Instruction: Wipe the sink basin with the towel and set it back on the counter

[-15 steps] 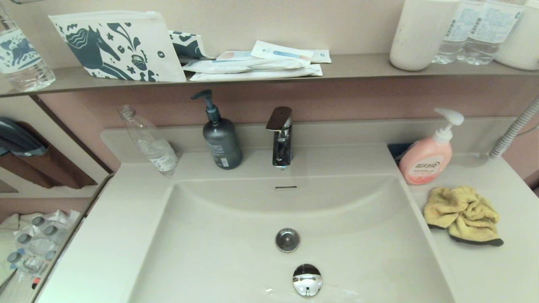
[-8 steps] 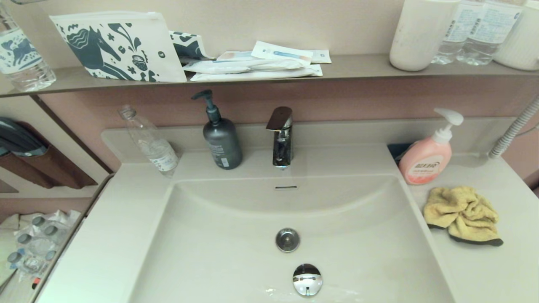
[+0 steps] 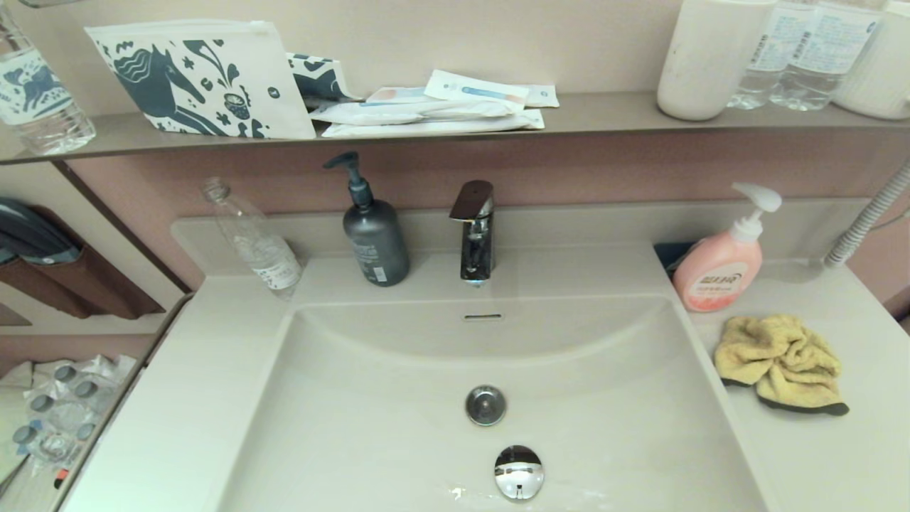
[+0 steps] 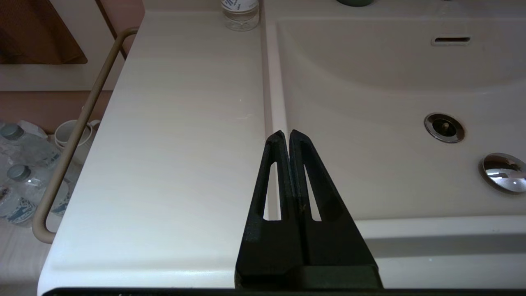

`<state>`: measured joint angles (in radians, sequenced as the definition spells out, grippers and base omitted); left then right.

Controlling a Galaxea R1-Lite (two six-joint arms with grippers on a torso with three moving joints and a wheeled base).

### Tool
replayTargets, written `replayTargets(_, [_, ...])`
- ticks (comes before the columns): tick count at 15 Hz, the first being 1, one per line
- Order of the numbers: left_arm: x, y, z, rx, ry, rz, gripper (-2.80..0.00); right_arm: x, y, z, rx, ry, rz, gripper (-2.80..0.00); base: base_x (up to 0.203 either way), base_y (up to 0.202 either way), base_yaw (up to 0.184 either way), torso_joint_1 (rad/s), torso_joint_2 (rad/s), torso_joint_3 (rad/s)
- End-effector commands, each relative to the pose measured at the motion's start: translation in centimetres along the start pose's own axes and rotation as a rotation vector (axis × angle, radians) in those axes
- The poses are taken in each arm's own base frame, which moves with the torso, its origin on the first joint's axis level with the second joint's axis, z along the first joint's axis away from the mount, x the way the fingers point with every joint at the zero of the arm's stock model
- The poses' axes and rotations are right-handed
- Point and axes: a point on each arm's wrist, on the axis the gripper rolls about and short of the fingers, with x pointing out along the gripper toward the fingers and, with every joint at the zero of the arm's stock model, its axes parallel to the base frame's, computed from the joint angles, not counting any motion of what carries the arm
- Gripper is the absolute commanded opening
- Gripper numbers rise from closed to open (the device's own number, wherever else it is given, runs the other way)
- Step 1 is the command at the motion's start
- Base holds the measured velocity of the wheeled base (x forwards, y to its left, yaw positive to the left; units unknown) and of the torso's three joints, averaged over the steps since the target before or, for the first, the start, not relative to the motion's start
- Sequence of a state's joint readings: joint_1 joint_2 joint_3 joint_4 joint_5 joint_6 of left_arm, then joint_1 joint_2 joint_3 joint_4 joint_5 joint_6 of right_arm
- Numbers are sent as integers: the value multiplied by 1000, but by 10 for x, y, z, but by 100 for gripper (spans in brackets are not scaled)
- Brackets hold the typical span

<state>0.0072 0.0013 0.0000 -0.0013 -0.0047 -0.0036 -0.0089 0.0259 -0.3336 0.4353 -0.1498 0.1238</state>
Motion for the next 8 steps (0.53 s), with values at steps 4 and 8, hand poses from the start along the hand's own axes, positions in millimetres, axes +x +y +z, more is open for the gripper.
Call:
replayTargets(4, [0, 0, 0, -1, 0, 1, -280, 32, 2, -31, -66, -137, 72, -280, 0, 0, 0, 0, 0, 0])
replayTargets(8, [0, 0, 0, -1, 0, 2, -280, 37, 3, -41, -155, -116, 136, -280, 0, 0, 0, 0, 0, 0])
